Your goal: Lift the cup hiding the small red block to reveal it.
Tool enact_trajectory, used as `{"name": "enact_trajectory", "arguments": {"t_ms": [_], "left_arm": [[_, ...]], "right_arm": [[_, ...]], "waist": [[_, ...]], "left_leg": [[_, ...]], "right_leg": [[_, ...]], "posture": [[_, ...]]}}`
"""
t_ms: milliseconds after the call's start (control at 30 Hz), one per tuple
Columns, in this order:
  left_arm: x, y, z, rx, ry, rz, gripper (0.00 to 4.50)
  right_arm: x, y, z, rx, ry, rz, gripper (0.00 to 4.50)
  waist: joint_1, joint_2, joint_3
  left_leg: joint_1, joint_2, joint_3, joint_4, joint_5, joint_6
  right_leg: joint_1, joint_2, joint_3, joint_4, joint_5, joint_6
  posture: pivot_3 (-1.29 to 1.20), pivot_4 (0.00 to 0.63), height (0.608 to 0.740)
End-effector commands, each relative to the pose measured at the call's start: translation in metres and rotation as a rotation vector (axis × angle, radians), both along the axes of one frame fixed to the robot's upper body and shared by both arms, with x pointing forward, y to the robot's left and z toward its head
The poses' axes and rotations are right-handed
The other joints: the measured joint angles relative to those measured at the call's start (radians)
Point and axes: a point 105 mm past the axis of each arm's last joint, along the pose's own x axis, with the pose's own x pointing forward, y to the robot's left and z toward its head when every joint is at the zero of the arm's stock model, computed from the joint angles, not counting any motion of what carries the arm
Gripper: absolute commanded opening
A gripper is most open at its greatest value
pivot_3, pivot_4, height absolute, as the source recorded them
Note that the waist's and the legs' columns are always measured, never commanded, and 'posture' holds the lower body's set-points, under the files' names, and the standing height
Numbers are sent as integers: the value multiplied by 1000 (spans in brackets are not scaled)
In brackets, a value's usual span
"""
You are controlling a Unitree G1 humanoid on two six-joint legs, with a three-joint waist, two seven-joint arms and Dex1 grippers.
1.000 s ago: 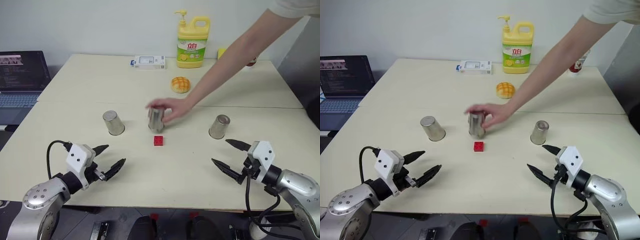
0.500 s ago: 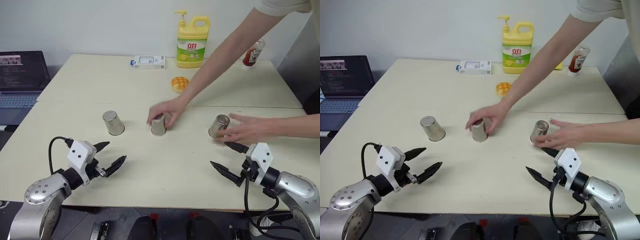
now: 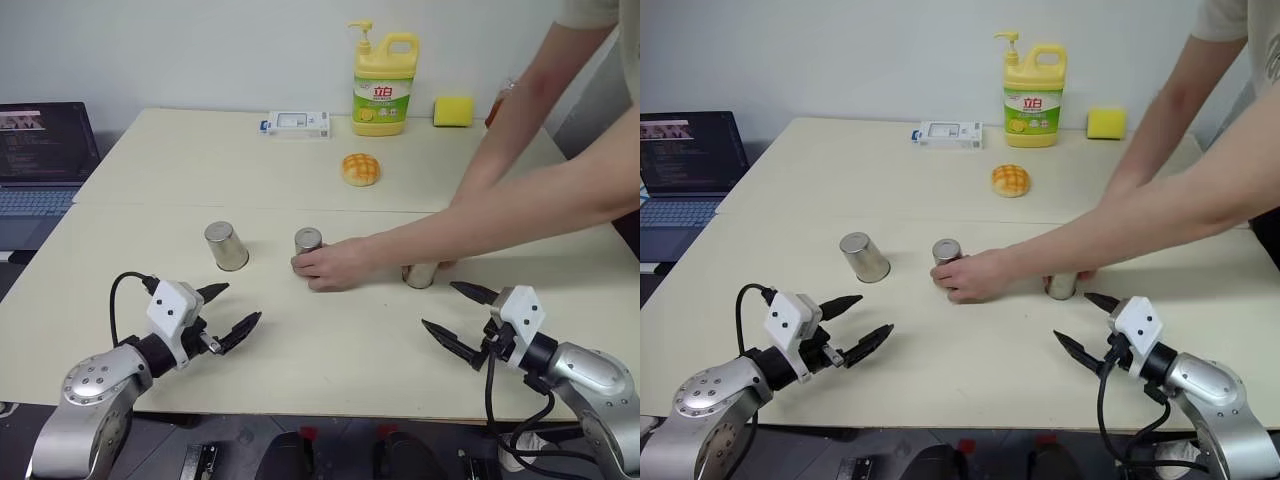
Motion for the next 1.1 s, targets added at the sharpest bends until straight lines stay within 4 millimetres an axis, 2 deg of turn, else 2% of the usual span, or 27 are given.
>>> {"name": "enact_trajectory", "arguments": {"t_ms": [33,333,533,700,933,1100], "left_arm": [[1,-8,11,-5,-52,-22,4475],[1,-17,24,-17,-85,-93,4475],[-15,-34,38,-87,1,-293,4475],[-19,-52,50,-23,-3,-444,4475],[-16,-68,58,6,-11,-539,4475],[-14,-67,55,17,-11,-552,4475]], "right_arm": [[4,1,9,9,-43,-14,4485],[3,-4,12,37,-8,-40,4485],[9,-10,17,55,-6,-94,4485],[21,-15,7,-37,41,-181,4485],[34,-8,11,63,96,-214,4485],[49,-5,16,140,136,-229,4485]], "waist": [[0,0,0],[0,0,0],[-1,0,0],[0,0,0],[0,1,0],[-3,1,0]], "left_leg": [[0,0,0,0,0,0],[0,0,0,0,0,0],[0,0,0,0,0,0],[0,0,0,0,1,0],[-1,0,0,0,1,-1],[-1,0,1,0,2,-3]], "right_leg": [[0,0,0,0,0,0],[0,0,0,0,0,0],[0,0,0,0,0,0],[0,0,0,1,0,0],[-1,1,1,0,0,0],[-1,1,2,0,0,0]], "posture": [[0,150,740],[0,150,740],[0,150,740],[0,150,740],[0,150,740],[0,150,740]]}}
